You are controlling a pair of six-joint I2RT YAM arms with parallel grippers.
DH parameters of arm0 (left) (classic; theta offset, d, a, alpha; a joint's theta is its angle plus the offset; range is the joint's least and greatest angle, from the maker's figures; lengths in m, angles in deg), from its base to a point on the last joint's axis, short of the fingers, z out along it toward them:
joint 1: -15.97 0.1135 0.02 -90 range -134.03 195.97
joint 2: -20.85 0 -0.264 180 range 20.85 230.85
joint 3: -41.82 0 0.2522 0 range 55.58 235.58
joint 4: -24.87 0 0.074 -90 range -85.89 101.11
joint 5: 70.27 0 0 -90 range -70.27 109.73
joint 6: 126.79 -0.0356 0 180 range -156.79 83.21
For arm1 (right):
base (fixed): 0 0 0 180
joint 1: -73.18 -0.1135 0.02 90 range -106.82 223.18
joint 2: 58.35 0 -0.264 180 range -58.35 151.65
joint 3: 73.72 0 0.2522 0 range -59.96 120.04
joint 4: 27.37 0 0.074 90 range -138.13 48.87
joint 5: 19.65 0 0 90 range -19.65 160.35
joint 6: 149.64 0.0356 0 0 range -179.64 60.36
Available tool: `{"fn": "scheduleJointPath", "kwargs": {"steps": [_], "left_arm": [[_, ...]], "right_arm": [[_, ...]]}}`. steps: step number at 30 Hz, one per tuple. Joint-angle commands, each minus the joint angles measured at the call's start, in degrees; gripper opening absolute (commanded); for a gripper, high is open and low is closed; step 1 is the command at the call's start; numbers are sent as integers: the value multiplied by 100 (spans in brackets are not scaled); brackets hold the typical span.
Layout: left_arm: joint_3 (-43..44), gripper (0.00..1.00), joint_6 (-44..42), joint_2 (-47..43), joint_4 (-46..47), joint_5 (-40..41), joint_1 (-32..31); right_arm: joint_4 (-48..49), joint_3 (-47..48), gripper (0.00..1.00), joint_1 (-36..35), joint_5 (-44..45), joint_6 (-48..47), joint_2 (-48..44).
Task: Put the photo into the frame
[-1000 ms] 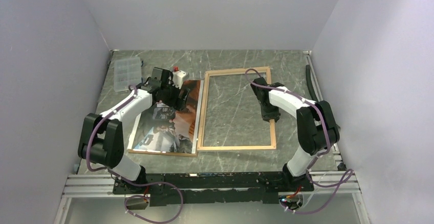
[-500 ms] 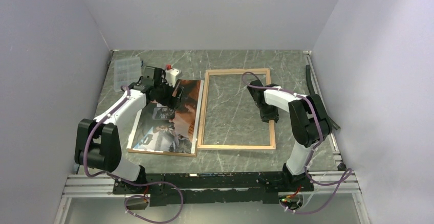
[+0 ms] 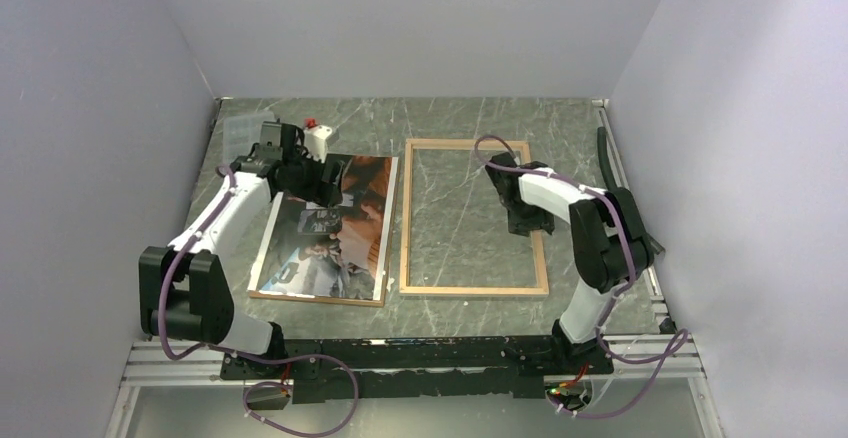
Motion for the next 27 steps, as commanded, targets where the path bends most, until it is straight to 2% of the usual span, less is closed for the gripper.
{"fn": "scheduleJointPath", "kwargs": {"steps": [1, 3, 6, 10, 12, 15, 19, 27], "left_arm": [[506, 90, -39, -274, -359, -317, 294], [666, 90, -30, -318, -528, -391, 532], [927, 93, -154, -352, -874, -471, 993], [905, 94, -604, -439, -1219, -449, 1796], [820, 94, -899, -466, -1380, -498, 2242], [618, 94, -1388, -459, -1485, -409, 2765], [164, 91, -1724, -440, -1171, -231, 3270], [-368, 86, -1828, -153, -679, -169, 3414]], "right_arm": [[97, 518, 60, -112, -378, 306, -765], [309, 733, 62, -510, -677, 441, -943], [573, 1292, 66, -1469, -989, 785, -778], [1256, 2039, 69, -2533, -1338, 993, -120], [1479, 2376, 68, -2805, -1509, 1084, 285], [1681, 2779, 66, -3070, -1559, 1129, 884], [1906, 2824, 61, -3187, -1667, 1139, 1299], [2103, 2078, 52, -3203, -1223, 1220, 1272]]}}
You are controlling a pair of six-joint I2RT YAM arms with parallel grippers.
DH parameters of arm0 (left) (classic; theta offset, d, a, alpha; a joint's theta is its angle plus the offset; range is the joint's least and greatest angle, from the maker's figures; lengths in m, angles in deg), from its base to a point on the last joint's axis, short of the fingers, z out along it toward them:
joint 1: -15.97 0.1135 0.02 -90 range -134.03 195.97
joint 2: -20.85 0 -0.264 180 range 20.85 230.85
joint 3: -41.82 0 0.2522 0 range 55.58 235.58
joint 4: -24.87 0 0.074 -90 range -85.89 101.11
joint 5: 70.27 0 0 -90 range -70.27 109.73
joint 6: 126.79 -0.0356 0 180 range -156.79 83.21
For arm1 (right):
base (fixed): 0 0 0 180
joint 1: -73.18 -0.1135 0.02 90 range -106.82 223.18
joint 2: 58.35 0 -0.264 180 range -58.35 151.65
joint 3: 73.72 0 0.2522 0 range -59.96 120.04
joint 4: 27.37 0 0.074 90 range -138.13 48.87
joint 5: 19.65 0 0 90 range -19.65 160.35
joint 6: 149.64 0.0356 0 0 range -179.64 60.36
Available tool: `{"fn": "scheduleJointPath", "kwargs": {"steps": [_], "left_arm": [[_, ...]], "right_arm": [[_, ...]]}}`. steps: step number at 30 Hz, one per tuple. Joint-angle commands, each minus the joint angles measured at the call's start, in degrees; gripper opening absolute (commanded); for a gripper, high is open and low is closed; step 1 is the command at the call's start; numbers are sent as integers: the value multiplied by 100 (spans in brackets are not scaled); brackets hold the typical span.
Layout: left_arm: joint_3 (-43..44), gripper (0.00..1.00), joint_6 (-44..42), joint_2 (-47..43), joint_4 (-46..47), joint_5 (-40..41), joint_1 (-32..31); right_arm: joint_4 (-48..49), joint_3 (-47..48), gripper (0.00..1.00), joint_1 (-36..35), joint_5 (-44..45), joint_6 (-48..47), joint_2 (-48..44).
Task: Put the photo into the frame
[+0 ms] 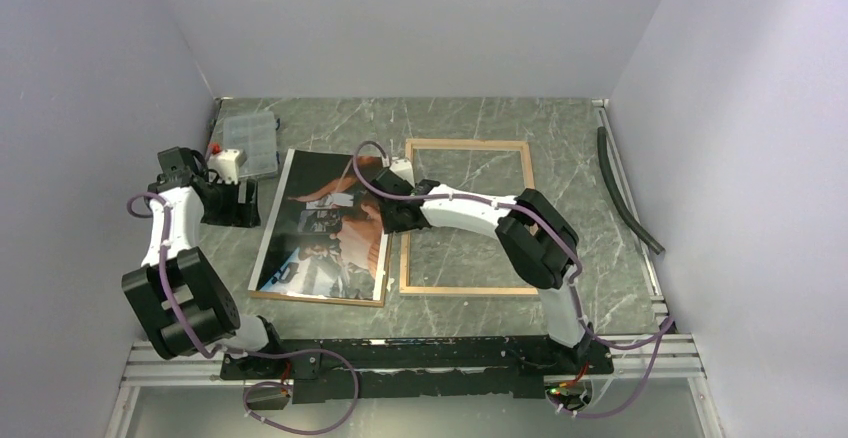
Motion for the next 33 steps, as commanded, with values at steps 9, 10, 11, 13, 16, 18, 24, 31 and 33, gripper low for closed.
{"fn": "scheduleJointPath", "kwargs": {"steps": [9, 10, 11, 13, 16, 18, 24, 31, 33], "left_arm": [[-220, 82, -71, 550, 658, -180, 8], [-222, 82, -62, 542, 657, -237, 6], [-230, 82, -48, 534, 669, -286, -9], [-212, 82, -6, 533, 693, -314, -49], [-89, 82, 100, 609, 706, -333, -106], [21, 80, 179, 677, 766, -269, -106], [120, 76, 431, 1021, 1238, 34, -121], [179, 75, 674, 1364, 1448, 240, -474], [148, 75, 718, 1401, 1517, 311, -600]], "right_arm": [[480, -1237, 45, 289, 524, 263, -736], [511, -1288, 45, 331, 513, 275, -811], [530, -1302, 46, 345, 517, 278, -900], [502, -1200, 50, 337, 535, 270, -1044], [441, -817, 58, 261, 388, 302, -1150], [441, -542, 61, 181, 254, 375, -1179], [963, -233, 66, 90, -585, 719, -875], [742, 243, 66, 123, -585, 990, -82], [697, 244, 66, 143, -535, 1046, 32]]}}
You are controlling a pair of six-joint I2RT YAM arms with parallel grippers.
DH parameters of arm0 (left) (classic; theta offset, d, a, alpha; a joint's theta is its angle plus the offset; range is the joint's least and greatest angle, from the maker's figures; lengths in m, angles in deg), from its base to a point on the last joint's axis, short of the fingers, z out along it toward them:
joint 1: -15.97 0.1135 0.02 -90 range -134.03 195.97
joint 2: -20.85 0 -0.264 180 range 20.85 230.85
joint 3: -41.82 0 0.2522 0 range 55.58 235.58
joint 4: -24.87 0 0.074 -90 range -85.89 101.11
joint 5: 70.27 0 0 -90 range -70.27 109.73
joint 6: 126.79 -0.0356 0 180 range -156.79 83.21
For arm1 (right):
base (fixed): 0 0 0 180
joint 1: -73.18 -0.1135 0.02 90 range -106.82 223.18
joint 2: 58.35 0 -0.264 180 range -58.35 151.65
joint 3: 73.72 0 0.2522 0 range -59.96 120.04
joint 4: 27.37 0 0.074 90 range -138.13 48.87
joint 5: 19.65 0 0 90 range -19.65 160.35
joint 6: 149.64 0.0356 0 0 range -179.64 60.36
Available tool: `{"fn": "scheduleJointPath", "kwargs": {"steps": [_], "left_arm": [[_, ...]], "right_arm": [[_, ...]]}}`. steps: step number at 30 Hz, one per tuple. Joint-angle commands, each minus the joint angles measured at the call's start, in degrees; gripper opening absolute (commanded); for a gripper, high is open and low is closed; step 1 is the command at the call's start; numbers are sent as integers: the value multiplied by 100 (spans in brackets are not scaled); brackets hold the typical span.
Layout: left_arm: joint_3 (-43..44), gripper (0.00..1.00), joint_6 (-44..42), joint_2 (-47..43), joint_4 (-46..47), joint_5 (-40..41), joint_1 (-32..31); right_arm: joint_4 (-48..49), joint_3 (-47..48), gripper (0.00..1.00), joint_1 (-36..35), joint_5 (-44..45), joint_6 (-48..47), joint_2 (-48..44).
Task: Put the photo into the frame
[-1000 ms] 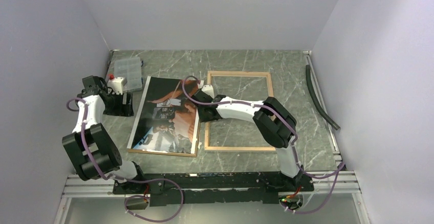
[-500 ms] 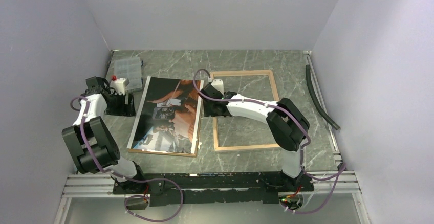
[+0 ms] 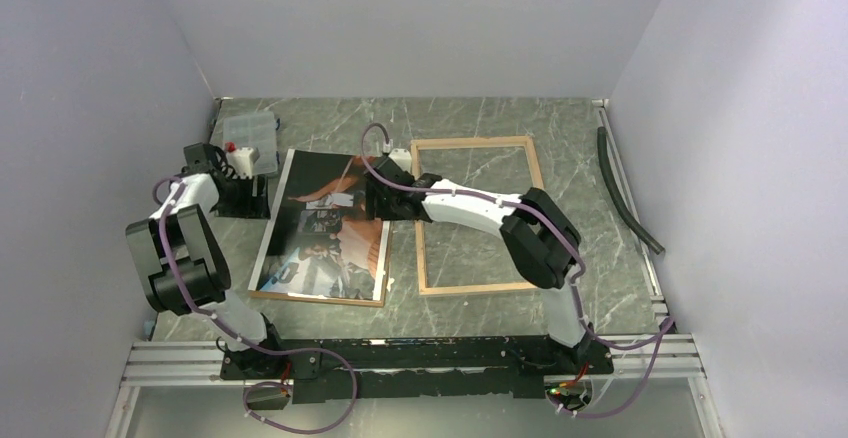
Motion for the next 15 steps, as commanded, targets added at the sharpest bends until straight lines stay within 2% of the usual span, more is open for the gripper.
{"fn": "scheduleJointPath", "kwargs": {"steps": [1, 10, 15], "left_arm": [[128, 75, 208, 39, 307, 181, -321], [1, 71, 281, 142, 388, 238, -528], [-98, 61, 265, 281, 420, 238, -580]], "right_arm": [[-78, 151, 66, 63, 37, 260, 262], [179, -3, 66, 227, -310, 430, 567], [309, 65, 66, 274, -596, 519, 731]]}}
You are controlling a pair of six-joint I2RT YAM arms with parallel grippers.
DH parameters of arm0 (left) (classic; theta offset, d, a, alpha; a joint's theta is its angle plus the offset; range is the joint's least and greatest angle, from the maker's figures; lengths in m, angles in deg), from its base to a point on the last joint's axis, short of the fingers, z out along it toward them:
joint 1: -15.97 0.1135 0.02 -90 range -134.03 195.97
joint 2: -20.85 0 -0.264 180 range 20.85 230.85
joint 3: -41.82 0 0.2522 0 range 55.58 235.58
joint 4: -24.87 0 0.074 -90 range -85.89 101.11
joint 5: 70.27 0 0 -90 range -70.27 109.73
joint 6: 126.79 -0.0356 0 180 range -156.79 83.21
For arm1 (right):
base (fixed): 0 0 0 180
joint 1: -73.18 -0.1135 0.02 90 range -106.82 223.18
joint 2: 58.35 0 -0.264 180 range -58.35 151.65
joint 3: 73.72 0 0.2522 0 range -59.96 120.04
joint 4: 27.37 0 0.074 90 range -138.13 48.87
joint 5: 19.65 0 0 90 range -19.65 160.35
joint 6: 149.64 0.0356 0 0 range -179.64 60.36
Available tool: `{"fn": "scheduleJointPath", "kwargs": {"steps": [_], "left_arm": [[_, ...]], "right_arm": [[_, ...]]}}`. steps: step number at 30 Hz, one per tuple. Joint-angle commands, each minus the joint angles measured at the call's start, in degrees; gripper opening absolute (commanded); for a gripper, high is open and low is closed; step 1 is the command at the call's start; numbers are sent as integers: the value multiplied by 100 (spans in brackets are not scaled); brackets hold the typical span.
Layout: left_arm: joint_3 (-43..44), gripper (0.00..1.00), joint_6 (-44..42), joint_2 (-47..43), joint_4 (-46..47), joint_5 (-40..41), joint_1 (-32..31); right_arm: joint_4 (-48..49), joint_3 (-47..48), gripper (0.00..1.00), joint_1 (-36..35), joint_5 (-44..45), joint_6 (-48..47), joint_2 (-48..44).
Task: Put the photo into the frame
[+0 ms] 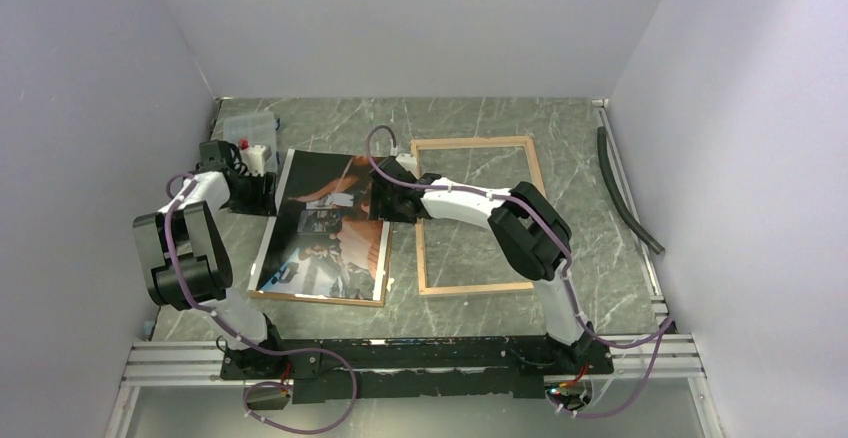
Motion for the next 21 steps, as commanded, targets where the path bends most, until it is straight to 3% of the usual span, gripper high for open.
{"fn": "scheduleJointPath", "kwargs": {"steps": [1, 8, 21], "left_arm": [[-84, 57, 46, 188, 110, -28, -47], [-109, 34, 72, 396, 33, -236, -69], [-313, 5, 141, 470, -90, -521, -482]], "right_arm": [[300, 52, 66, 62, -351, 199, 162], [547, -160, 66, 111, -527, 369, 89], [958, -204, 66, 103, -831, 487, -234]]}}
